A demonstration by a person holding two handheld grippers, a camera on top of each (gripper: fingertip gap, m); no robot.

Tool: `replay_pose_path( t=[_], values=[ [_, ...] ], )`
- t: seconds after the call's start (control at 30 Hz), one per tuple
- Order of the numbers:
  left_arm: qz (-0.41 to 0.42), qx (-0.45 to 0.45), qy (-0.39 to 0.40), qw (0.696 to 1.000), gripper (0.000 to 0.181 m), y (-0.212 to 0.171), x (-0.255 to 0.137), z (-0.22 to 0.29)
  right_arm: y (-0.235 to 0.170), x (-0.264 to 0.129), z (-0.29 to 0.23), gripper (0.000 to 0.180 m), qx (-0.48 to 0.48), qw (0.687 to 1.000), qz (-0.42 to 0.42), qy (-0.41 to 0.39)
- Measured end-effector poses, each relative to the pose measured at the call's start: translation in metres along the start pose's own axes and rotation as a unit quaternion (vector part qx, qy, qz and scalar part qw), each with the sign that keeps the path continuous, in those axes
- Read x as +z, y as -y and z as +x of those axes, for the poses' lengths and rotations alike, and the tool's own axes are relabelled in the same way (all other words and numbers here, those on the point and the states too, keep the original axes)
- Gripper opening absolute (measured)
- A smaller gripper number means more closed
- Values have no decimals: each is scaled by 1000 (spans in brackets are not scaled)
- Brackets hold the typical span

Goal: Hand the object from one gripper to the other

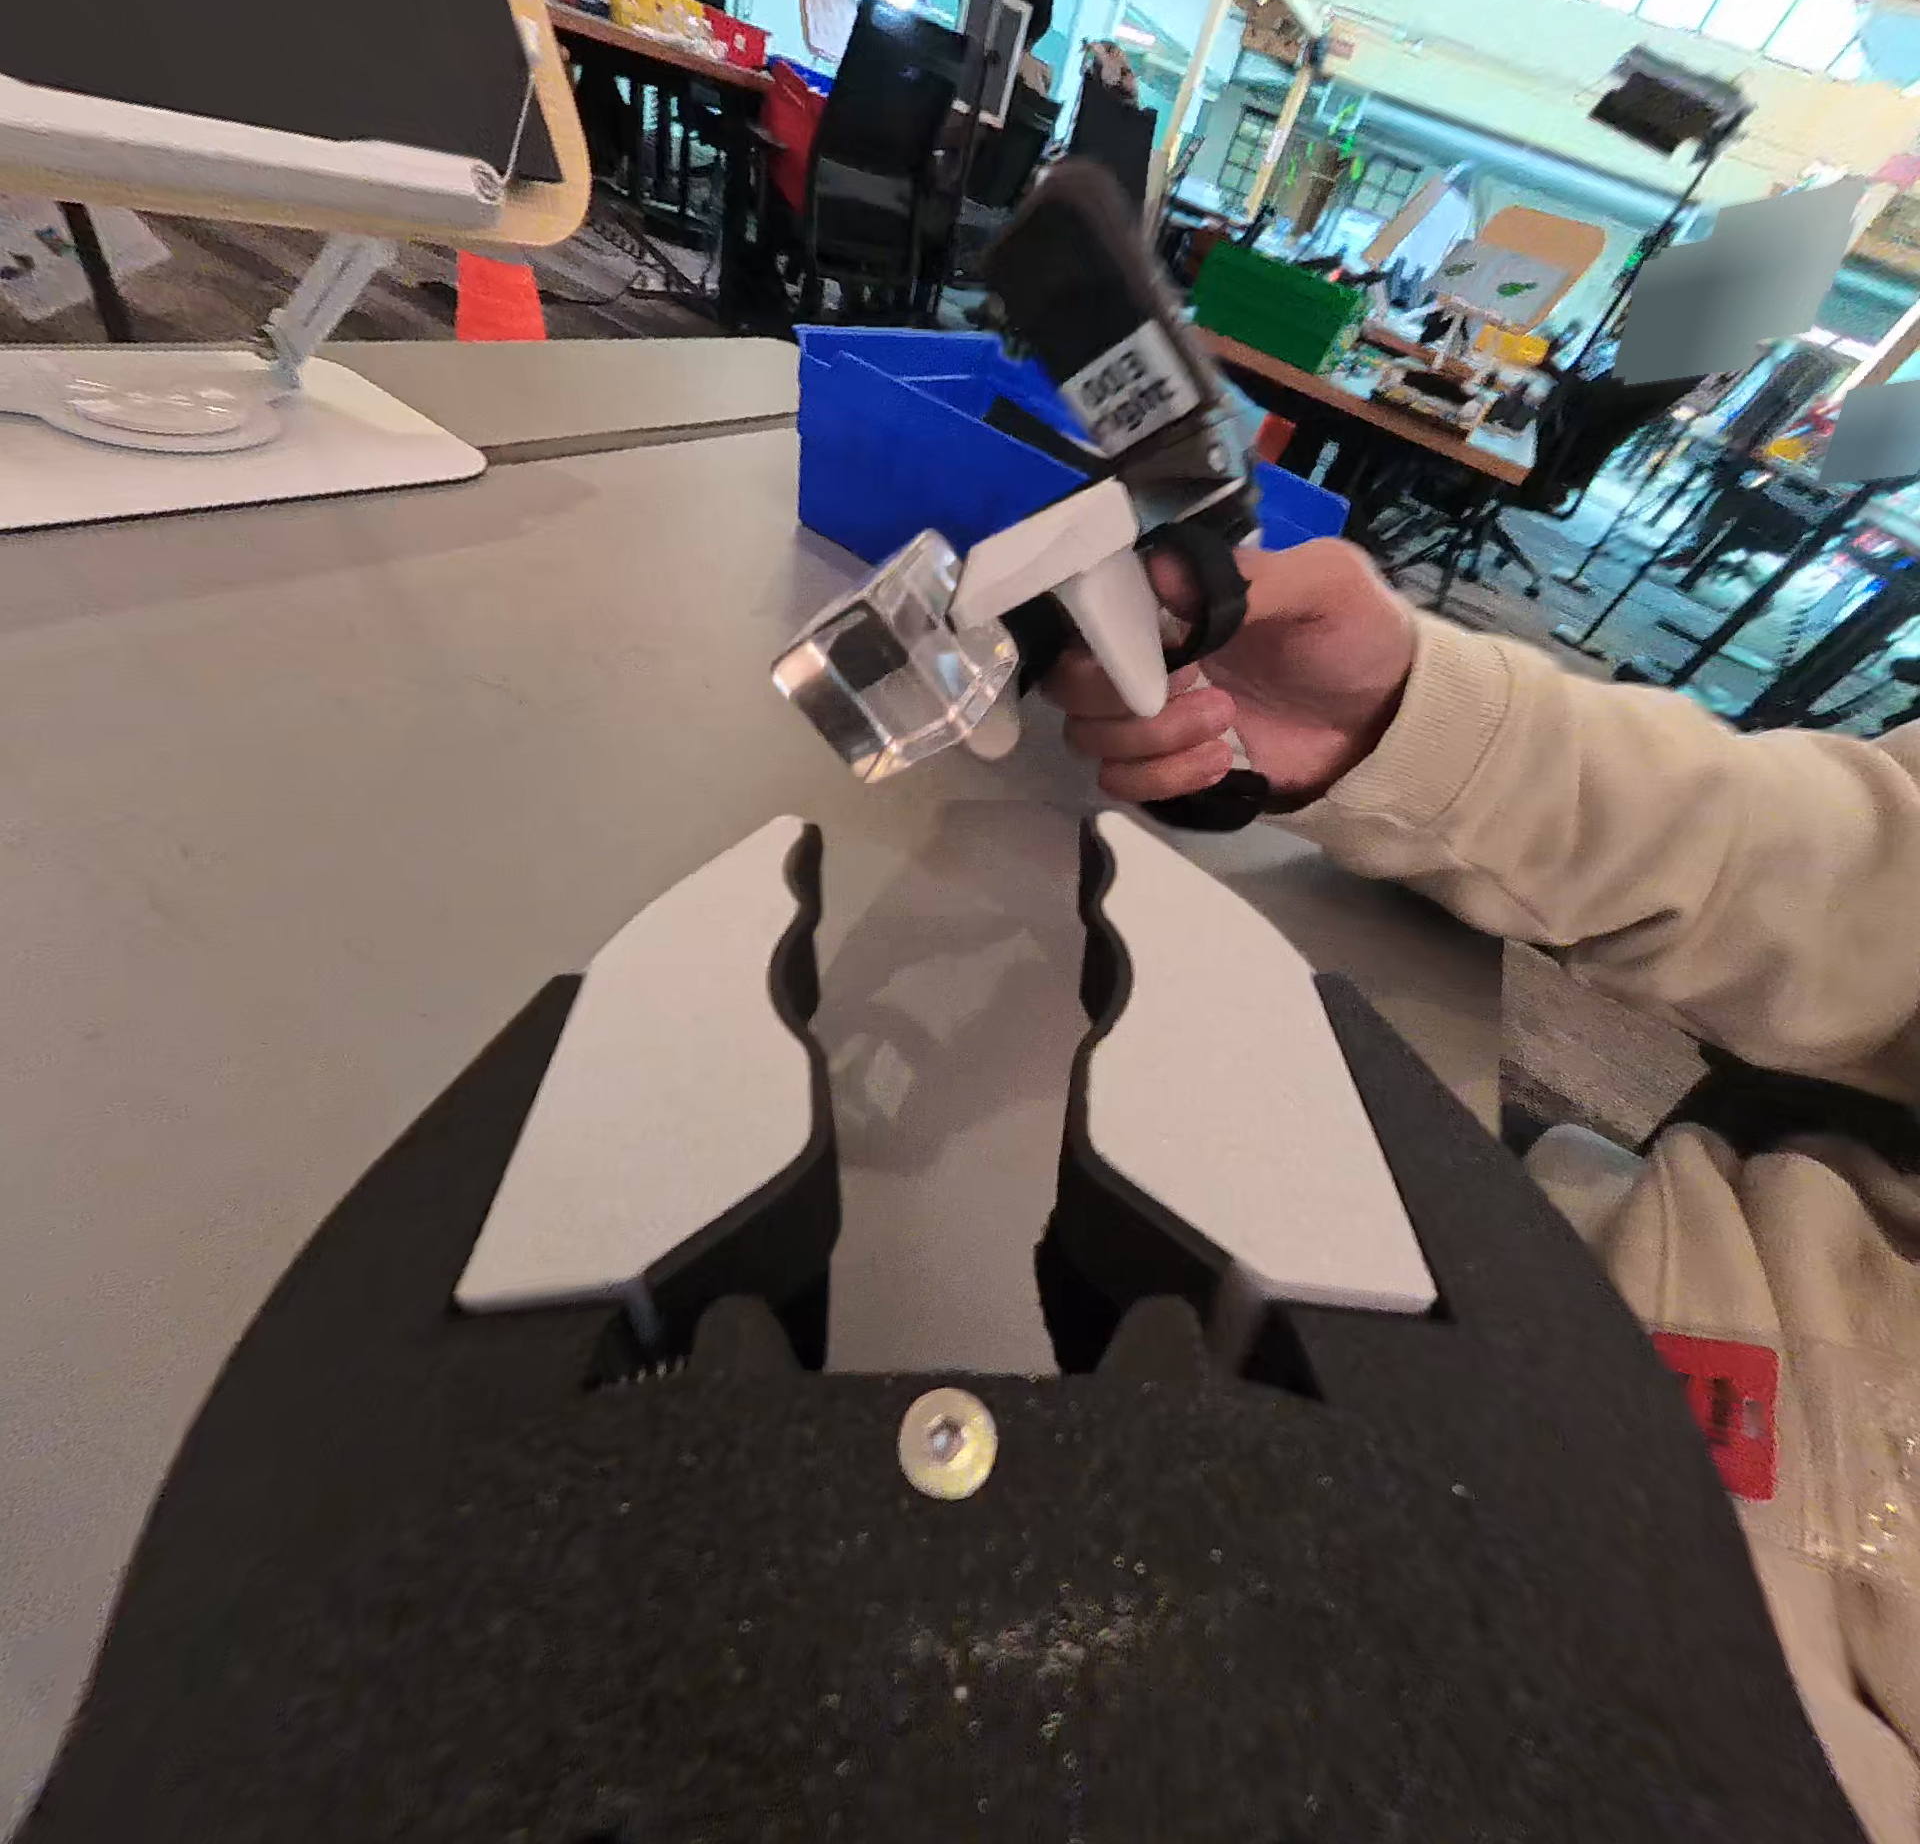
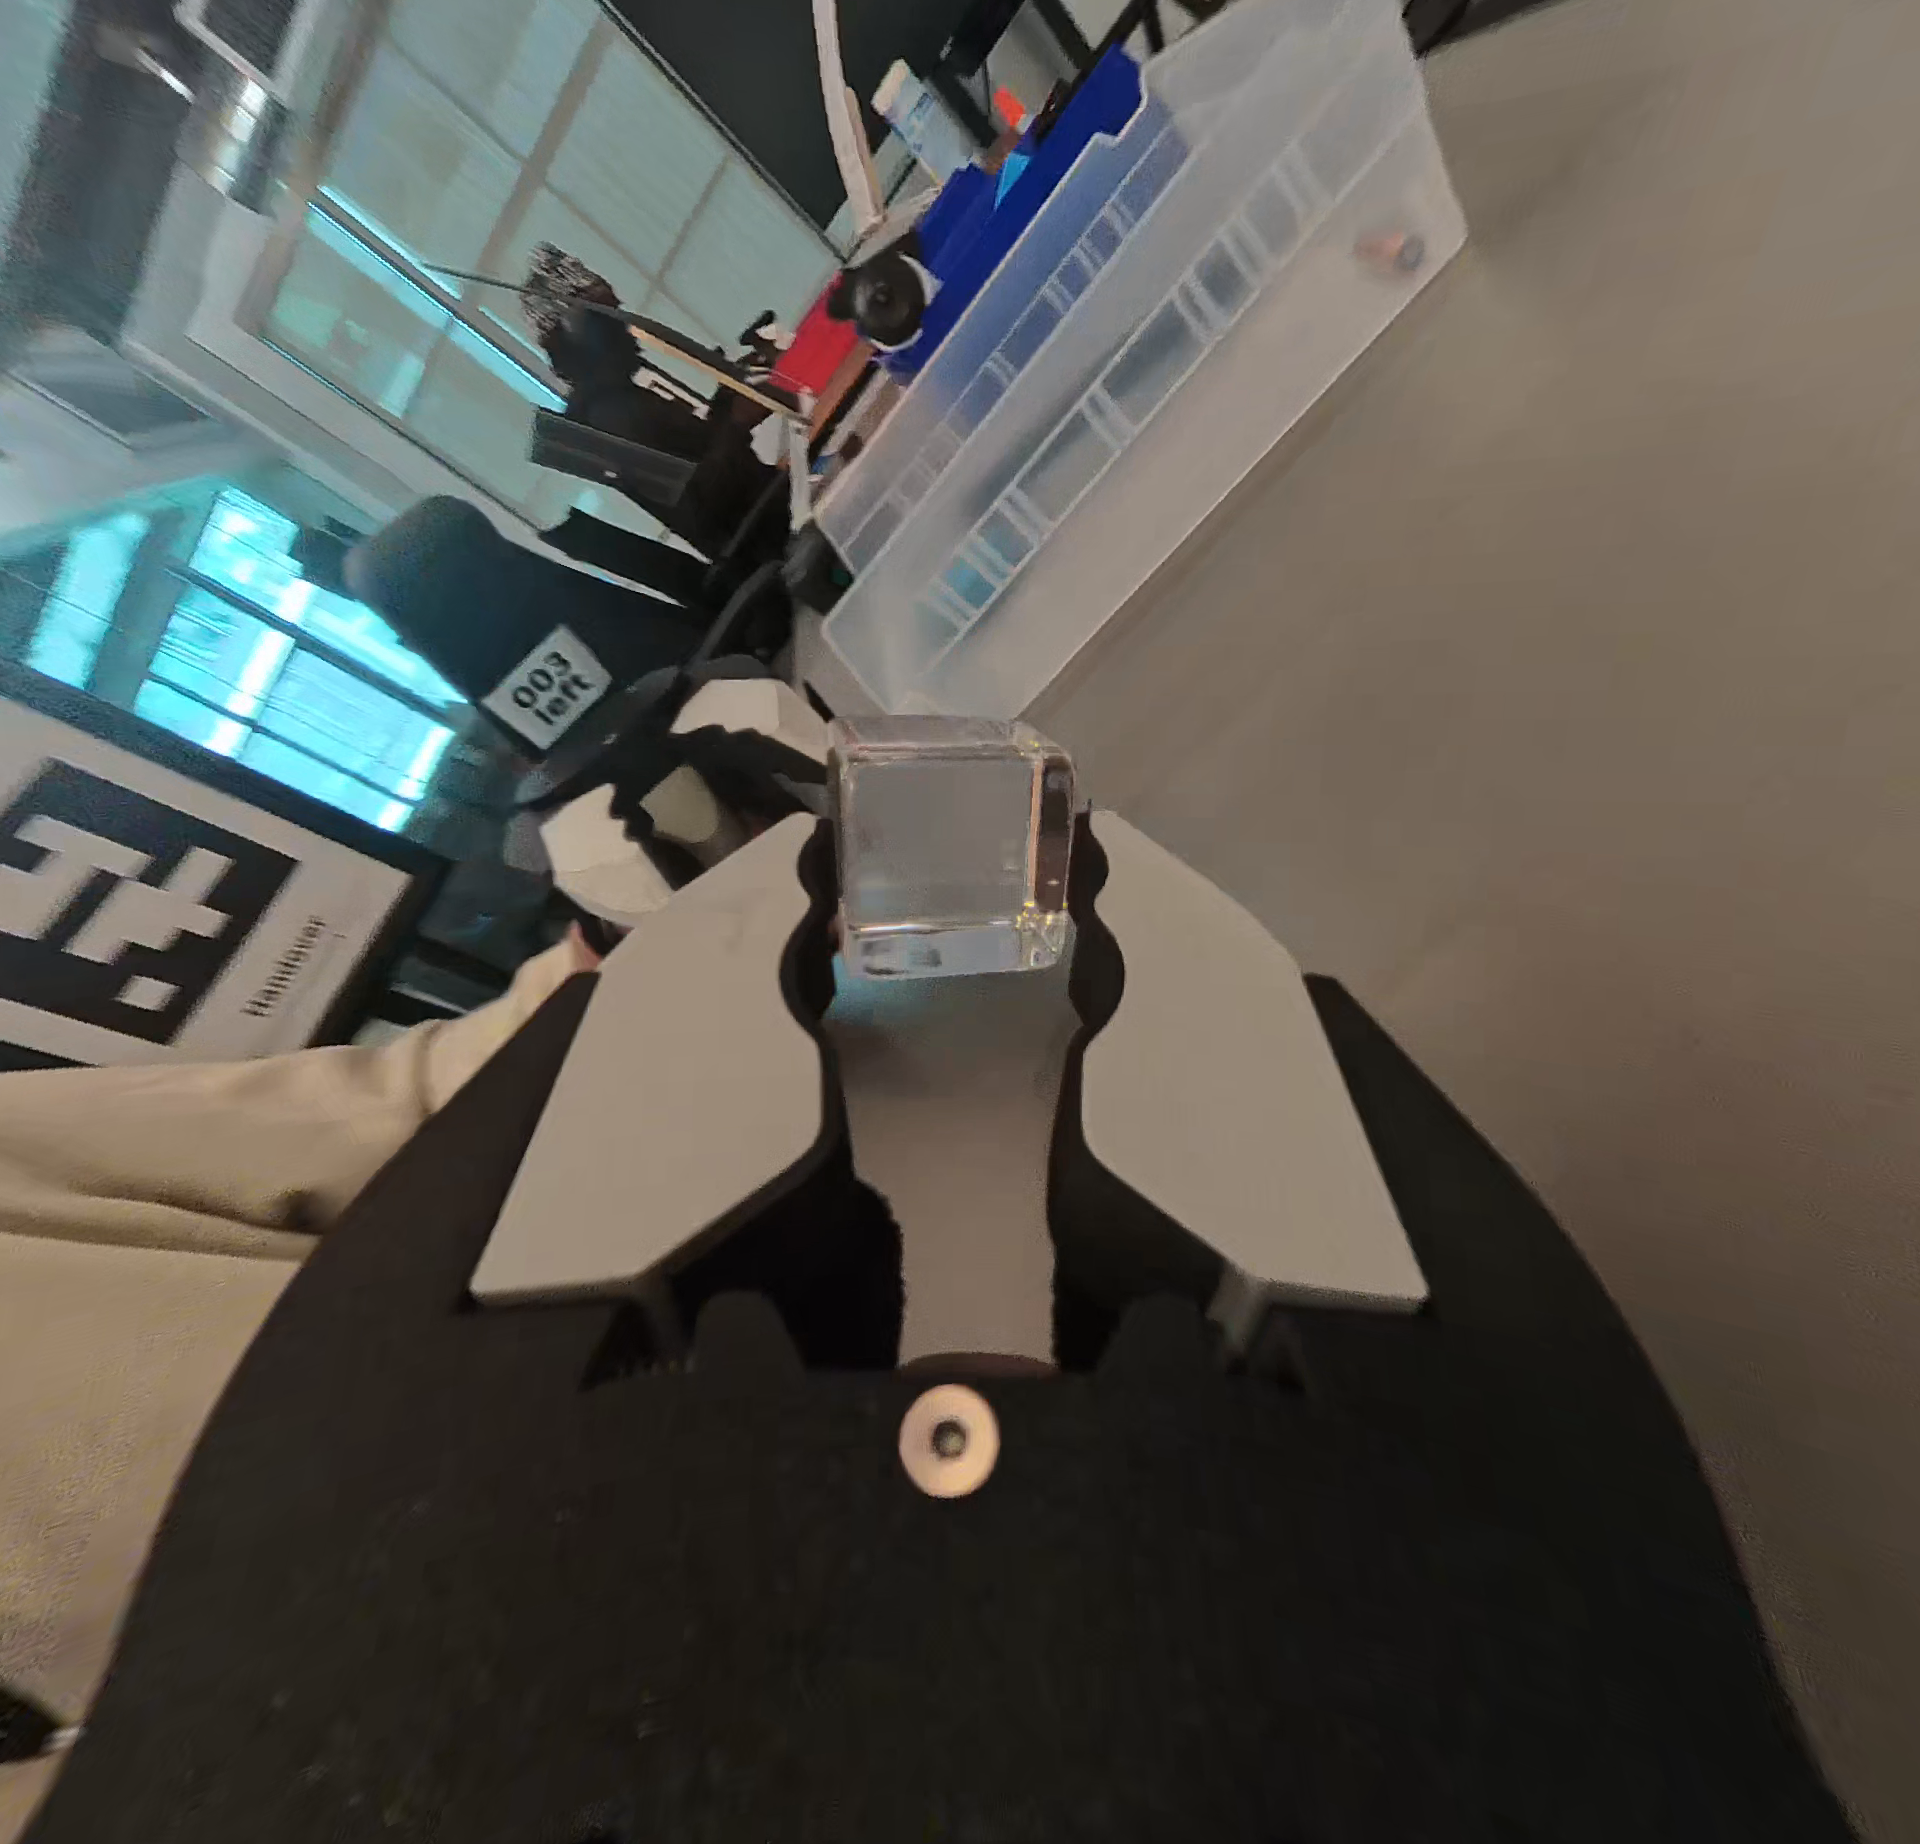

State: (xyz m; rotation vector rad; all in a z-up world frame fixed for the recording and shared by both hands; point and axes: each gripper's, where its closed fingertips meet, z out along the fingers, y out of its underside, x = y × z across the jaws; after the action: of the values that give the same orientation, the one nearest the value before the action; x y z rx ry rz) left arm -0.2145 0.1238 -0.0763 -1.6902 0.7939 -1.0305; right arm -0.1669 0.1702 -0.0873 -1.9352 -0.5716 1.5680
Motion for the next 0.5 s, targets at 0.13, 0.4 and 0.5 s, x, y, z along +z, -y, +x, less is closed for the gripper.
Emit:
replay_pose_path(
  t=[0.13, 0.4, 0.5],
  values=[
    [-62, 55, 51, 995, 56, -20, 6, -15, 12, -10, -3, 42, -90, 994, 2, -66],
    [-87, 60, 44, 993, 52, -29, 9, -7, 63, -103, -35, 42, -189, 948, -66, -247],
    [-88, 56, 31, 994, 52, -31, 12, -1, 77, -192, -28, 42, -174, 902, -83, -387]
  ],
)
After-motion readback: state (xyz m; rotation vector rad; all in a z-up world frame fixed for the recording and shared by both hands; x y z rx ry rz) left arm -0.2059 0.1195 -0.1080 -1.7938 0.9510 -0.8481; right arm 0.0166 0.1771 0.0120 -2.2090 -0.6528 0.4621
